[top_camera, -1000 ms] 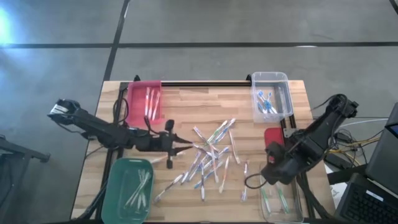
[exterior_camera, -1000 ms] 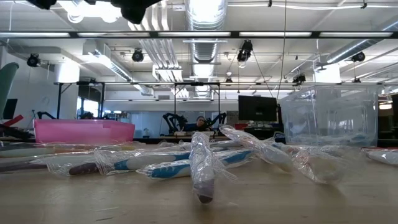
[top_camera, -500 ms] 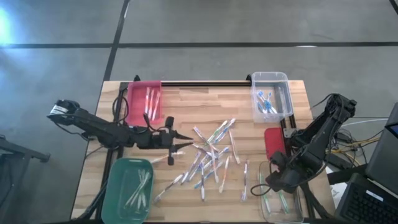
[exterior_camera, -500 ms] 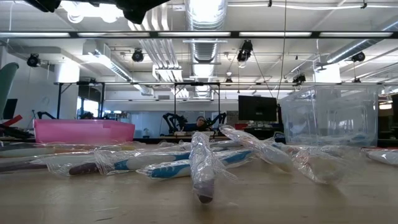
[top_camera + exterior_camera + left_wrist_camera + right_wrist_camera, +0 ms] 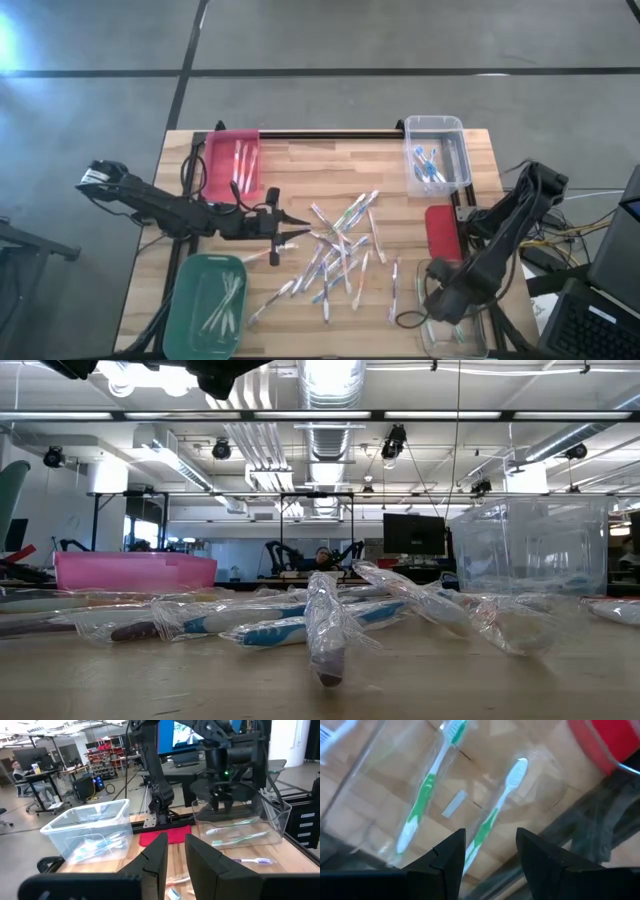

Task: Pick & Place Toothbrushes
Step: Put the green toothbrush into the green bin

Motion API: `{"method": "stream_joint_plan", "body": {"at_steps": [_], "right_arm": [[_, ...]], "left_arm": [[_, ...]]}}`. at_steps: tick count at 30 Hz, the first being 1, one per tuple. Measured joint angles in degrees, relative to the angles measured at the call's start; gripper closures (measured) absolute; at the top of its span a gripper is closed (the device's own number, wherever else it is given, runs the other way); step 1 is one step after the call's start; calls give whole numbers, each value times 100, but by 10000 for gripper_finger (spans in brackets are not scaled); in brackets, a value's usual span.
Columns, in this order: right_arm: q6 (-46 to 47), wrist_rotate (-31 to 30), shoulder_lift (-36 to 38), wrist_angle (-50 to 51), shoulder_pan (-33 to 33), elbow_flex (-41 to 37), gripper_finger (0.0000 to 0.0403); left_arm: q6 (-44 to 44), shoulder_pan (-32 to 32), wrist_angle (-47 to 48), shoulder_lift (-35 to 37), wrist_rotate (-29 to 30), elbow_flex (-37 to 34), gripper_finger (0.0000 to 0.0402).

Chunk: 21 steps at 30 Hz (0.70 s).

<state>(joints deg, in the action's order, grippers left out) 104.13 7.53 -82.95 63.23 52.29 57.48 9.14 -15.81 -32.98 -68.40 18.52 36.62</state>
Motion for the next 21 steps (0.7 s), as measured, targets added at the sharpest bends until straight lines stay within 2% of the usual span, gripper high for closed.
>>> {"method": "stream_joint_plan", "body": {"at_steps": [5,9,21], "right_arm": [[-416,30,-662,34,0,270,232],[-553,150,-894,5,2,365,223],[184,142,-409,-706,299,-347,202]], "left_arm": [[-12,0,-1,0,0,-10,330],[-61,0,8,-2,0,-17,330],[-126,0,43,-2,-60,-20,330]]}}
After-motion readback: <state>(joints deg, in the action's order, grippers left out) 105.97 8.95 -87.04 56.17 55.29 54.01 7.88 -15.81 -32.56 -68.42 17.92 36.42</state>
